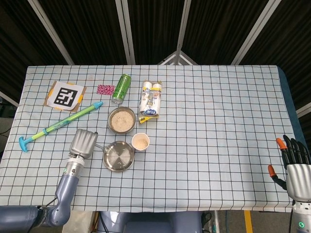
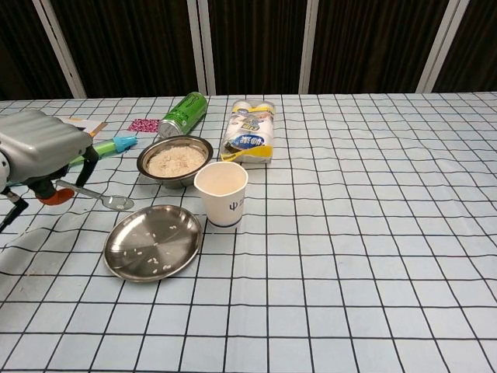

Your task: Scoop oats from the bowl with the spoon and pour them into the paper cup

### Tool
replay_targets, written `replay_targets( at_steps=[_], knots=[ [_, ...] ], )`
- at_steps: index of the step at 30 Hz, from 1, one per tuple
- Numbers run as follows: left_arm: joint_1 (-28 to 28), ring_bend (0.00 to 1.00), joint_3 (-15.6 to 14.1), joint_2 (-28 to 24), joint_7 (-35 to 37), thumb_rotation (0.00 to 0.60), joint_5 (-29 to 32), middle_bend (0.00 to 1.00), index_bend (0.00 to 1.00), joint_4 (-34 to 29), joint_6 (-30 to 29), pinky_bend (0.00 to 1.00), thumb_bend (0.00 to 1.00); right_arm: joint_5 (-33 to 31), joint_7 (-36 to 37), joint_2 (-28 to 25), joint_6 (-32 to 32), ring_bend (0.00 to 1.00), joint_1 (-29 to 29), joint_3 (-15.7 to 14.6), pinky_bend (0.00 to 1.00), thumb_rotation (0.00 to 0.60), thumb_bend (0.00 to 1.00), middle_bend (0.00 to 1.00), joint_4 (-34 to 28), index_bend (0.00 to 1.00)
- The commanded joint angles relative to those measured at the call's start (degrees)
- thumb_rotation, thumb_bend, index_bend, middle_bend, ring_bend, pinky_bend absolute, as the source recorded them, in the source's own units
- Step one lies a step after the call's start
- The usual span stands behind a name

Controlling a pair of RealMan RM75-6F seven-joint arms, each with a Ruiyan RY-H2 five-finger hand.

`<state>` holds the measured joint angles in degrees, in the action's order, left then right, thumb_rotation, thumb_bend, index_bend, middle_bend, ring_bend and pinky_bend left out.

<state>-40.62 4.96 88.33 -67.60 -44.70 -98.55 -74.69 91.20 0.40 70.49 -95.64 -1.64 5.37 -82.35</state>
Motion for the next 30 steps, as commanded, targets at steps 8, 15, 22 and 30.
replay_targets(
  at_steps=[8, 15, 22, 30],
  knots=[
    [-1.85, 1.00, -0.67, 5.67, -1.71, 0.600, 2.57, 1.00, 0.55, 5.00, 1.33, 1.00, 0.42, 0.12, 0.14, 0.14, -0.22, 0.00, 0.04, 0.01, 0.09, 0.600, 0.38, 0.04, 0.22, 0.00],
    [-2.51, 1.00, 0.05, 8.14, -1.77, 0.600, 3.78, 1.00, 0.52, 6.35, 1.21, 1.00, 0.33, 0.16, 0.04, 0.16, -0.23, 0.00, 0.04, -0.01, 0.09, 0.600, 0.38, 0.04, 0.23, 0.00],
    [-1.96, 1.00, 1.24, 7.04, 1.41, 0.600, 2.89, 1.00, 0.48, 4.92, 0.29, 1.00, 0.23, 0.18, 0.10, 0.16, -0.22, 0.00, 0.04, -0.03, 0.09, 0.600, 0.38, 0.04, 0.26, 0.00],
    [2.07, 0.96, 1.34, 0.47, 13.50, 0.600, -5.94, 0.94, 0.42, -1.16, -3.01, 0.99, 0.23, 0.17, 0.02, 0.13, -0.17, 0.00, 0.04, -0.07, 0.09, 0.600, 0.38, 0.04, 0.25, 0.00]
  ],
)
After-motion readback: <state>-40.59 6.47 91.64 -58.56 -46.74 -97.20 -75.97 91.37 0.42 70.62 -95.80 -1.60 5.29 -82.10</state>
